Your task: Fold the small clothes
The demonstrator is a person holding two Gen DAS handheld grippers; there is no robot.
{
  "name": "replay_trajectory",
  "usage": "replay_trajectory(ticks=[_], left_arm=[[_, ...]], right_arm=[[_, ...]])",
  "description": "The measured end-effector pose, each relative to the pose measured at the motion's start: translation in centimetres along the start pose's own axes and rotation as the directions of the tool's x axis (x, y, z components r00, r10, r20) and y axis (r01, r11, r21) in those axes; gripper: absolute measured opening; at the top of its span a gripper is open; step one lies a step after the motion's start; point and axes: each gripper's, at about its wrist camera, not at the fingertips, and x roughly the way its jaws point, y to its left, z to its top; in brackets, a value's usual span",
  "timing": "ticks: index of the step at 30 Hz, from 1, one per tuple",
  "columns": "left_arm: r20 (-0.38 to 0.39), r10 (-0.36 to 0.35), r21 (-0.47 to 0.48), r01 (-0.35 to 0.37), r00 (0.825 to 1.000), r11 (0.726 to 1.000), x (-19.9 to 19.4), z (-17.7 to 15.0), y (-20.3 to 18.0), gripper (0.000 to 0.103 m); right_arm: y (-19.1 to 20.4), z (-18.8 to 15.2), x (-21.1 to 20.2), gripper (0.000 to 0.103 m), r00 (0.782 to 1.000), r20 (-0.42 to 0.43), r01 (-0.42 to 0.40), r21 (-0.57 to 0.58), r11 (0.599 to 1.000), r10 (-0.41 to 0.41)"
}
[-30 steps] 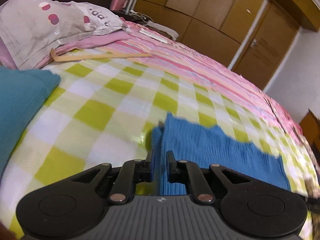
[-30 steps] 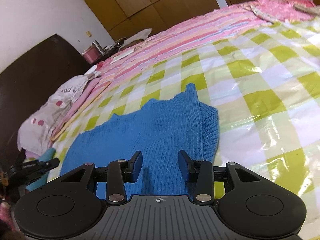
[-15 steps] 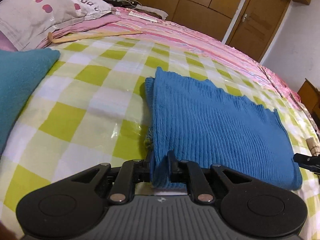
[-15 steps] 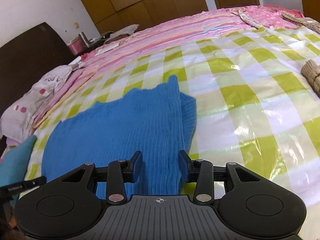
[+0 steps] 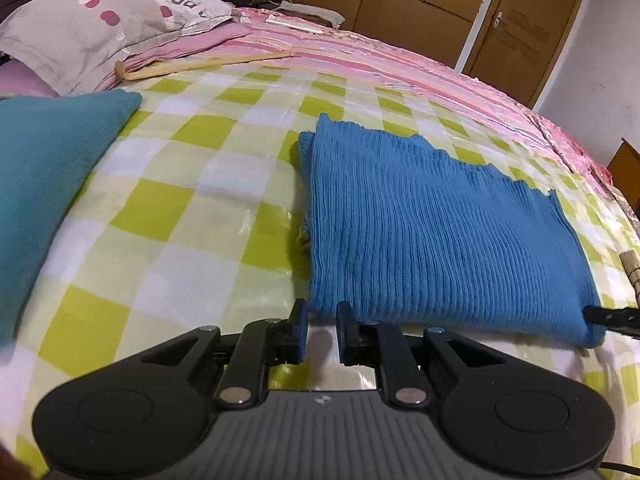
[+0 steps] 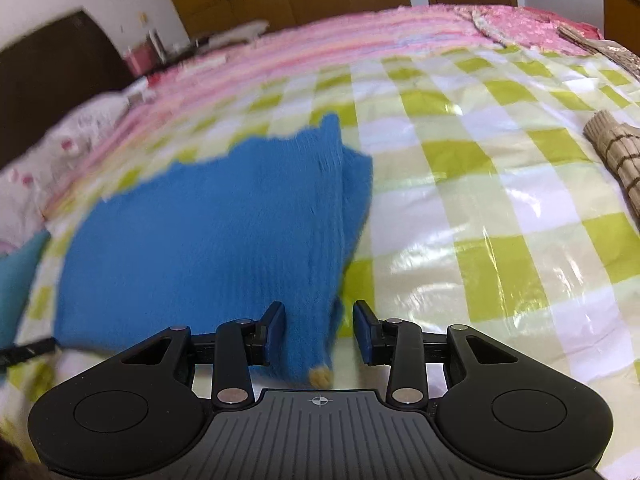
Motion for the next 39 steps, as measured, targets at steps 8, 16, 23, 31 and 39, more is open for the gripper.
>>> replay_trajectory(ticks=[8,16,23,31,39], left_arm=[[0.019,-0.041,-0.007,0.041,0.999,0.999,-1.1,-0.2,-0.3,0.021],[0.046,-0.114,-0.049,0.116,0.992,0.992,0.7,-0.2,0.7,0.021],[0.061,-0.151,0.010,0.151,0.987,0.988,1.2,-0.2,0.8,0.022],[0.052,-0.201,-0.024,0.202,0.978,0.979,1.7,-0.2,1.5,0.029],[0.073,-0.219,-0.091,0.225,0.973,0.970,1.8,-0.3,2.3,0.029]], right_arm=[[0.9,-0.3,-2.4,0.035,0.999,0.046,0.003,-0.019,1.000,-0.002],[6.0,1.3,-2.5,0.037,0.997,0.061,-0.030,-0.115,0.993,0.037],[11.0,1.6,0.2,0.037,0.998,0.018,-0.051,-0.203,0.978,0.055],[13.5,1.8,2.0,0.038,0.998,-0.015,-0.070,-0.218,0.973,0.069],[17.4,3.7,3.0,0.038,0.991,-0.030,-0.133,-0.270,0.954,0.130]])
